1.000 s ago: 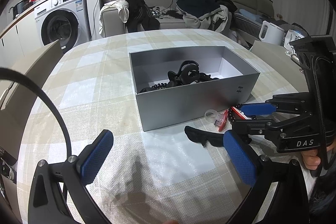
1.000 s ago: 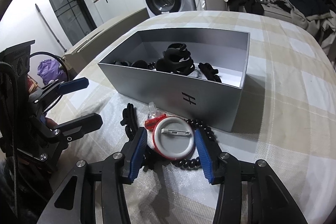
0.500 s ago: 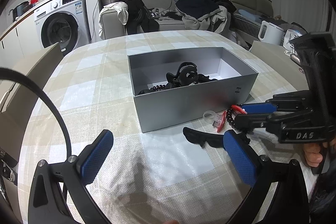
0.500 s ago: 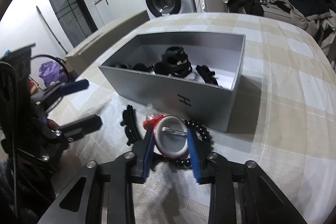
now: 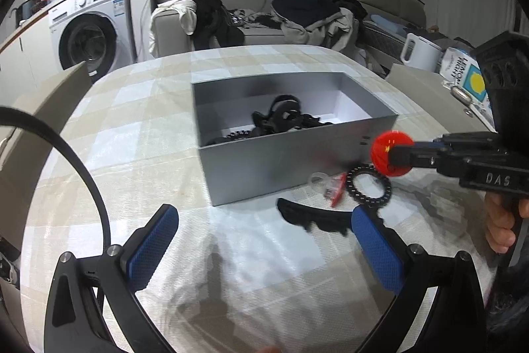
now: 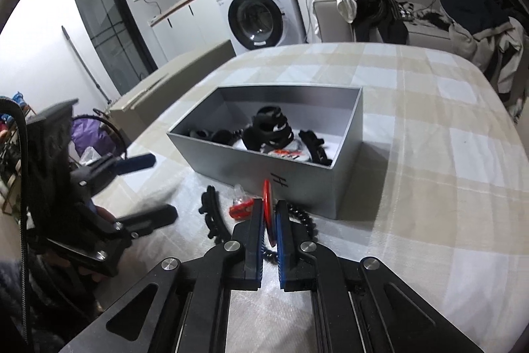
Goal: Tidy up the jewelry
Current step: 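Grasp the black wavy hair comb with the left gripper while the right holds the badge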
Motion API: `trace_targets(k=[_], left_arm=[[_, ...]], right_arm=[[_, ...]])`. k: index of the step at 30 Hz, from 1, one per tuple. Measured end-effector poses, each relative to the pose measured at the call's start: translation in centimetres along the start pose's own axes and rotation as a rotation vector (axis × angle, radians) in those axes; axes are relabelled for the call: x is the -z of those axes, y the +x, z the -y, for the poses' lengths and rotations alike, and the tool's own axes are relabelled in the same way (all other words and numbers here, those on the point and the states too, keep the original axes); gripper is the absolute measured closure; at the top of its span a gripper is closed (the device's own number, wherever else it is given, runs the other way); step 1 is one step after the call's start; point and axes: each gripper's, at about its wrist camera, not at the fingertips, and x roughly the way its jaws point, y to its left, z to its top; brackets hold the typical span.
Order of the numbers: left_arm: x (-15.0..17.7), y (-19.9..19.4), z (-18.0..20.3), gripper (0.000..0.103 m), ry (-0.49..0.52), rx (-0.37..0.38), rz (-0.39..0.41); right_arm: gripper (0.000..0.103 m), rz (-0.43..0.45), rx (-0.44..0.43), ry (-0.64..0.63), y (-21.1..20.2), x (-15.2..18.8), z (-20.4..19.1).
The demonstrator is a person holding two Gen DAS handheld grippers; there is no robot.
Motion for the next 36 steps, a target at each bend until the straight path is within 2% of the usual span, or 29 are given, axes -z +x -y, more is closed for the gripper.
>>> trace_targets(k=[3,8,14,21,24,25,26,30,36], left_arm=[[-0.1,0.3,0.6,0.001,0.011,0.047,-0.024],[-0.3,2.0,2.6,0.001,0.091,0.108,-0.118],[-0.2,3.6,4.0,0.001,0.181,0.048,-0.172],[-0.4,4.2,4.3,0.001,0.232,0.056,-0.202],[-0.5,4.2,4.4,0.004,0.241,0.065,-0.199],[-0.5,4.0,4.3,0.011,0.244,0.089,-0.199],[-0.5,3.9,4.4,0.015,0.242,0.108,-0.203],[0.1,3.2,4.7,0.015,0.280,0.076,-0.173],[0.3,1.1,4.5,0.015,0.266,0.102,-0.113]], right_arm=[[0.098,0.008,-0.001,0.003,-0.6,-0.1,0.1],[0.098,0.002,0.001,0.015,-0.9,0.1,0.8],[0.098,-0.002,-0.006,0.013,-1.0,0.1,1.1],[0.098,-0.007,-0.007,0.018,-0.9,0.2,1.3],[0.098,-0.007,-0.011,0.017,-0.8,0.1,1.3],[0.098,-0.009,-0.013,0.018,-0.8,0.2,1.3],[0.098,-0.009,-0.011,0.019,-0.8,0.2,1.4],[0.098,-0.008,-0.010,0.023,-0.8,0.3,1.4],[0.098,0.015,-0.012,0.025,-1.2,0.1,1.2]])
